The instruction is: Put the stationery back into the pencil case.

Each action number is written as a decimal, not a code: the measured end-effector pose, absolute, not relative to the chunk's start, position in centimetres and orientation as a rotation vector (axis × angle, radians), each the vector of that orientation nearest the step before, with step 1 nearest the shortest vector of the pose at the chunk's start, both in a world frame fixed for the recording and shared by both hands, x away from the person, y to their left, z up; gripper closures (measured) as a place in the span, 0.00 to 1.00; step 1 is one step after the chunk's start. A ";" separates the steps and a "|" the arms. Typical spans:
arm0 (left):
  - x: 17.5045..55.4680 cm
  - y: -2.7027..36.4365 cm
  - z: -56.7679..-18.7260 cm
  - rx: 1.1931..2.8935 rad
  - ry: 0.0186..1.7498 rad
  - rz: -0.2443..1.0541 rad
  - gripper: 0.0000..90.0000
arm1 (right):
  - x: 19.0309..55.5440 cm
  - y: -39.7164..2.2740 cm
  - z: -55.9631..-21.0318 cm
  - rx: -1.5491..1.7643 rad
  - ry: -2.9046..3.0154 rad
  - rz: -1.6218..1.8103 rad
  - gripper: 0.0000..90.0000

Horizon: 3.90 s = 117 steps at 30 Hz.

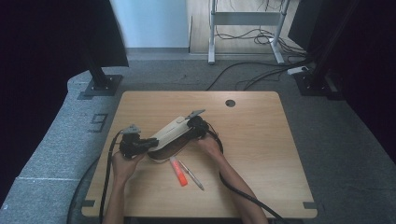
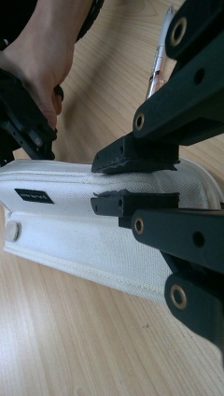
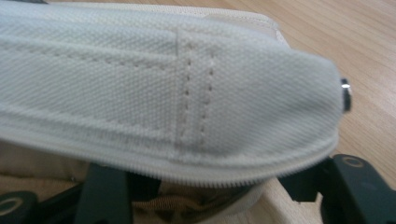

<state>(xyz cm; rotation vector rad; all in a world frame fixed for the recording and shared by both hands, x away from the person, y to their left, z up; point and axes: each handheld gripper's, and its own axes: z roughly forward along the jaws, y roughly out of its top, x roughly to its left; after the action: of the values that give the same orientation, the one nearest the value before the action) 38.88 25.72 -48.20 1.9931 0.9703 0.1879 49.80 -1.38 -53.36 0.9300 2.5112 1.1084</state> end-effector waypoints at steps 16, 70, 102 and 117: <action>38.9 25.8 -48.2 1.988 0.974 0.192 0.88 | 47.8 -3.0 -52.6 0.893 2.565 1.074 0.33; 38.9 25.7 -48.2 1.992 0.982 0.179 0.88 | 36.0 -5.8 -51.8 0.750 2.722 1.176 0.50; 38.7 25.6 -48.2 2.007 0.978 0.181 0.87 | 32.1 -4.9 -53.8 0.672 2.737 1.097 0.83; 38.7 25.6 -48.2 2.011 0.977 0.183 0.88 | 32.5 -5.3 -53.0 0.699 2.700 1.113 0.87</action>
<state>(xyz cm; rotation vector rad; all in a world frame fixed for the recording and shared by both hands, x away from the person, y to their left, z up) 38.71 25.59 -48.17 2.0110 0.9765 0.1831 32.52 -5.28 -52.96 0.6986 2.7001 1.1125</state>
